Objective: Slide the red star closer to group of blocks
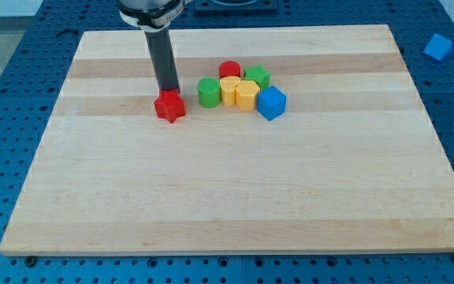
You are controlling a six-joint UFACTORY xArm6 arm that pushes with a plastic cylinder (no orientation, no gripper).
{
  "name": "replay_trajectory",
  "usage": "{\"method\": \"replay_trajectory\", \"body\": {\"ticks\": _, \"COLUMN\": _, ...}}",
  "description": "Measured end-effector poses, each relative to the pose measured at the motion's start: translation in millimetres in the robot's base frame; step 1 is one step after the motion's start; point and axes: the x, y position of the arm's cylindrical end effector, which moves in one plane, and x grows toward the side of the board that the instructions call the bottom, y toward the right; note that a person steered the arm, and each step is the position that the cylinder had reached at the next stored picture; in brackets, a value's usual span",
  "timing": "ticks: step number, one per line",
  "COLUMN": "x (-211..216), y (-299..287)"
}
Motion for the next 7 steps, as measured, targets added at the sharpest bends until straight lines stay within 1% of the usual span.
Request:
{"method": "replay_trajectory", "body": {"ticks": 1, "x": 10, "y": 20}}
{"method": "replay_trajectory", "body": {"ticks": 2, "x": 6, "y": -30}}
{"method": "replay_trajectory", "body": {"ticks": 3, "x": 17, "y": -66}}
{"method": "replay_trajectory", "body": {"ticks": 4, "x": 47, "y": -64}}
{"method": "replay_trajectory", "body": {"ticks": 5, "x": 73, "y": -16}}
{"method": "replay_trajectory", "body": {"ticks": 6, "x": 73, "y": 14}}
{"method": "replay_trajectory", "body": {"ticks": 7, "x": 87, "y": -35}}
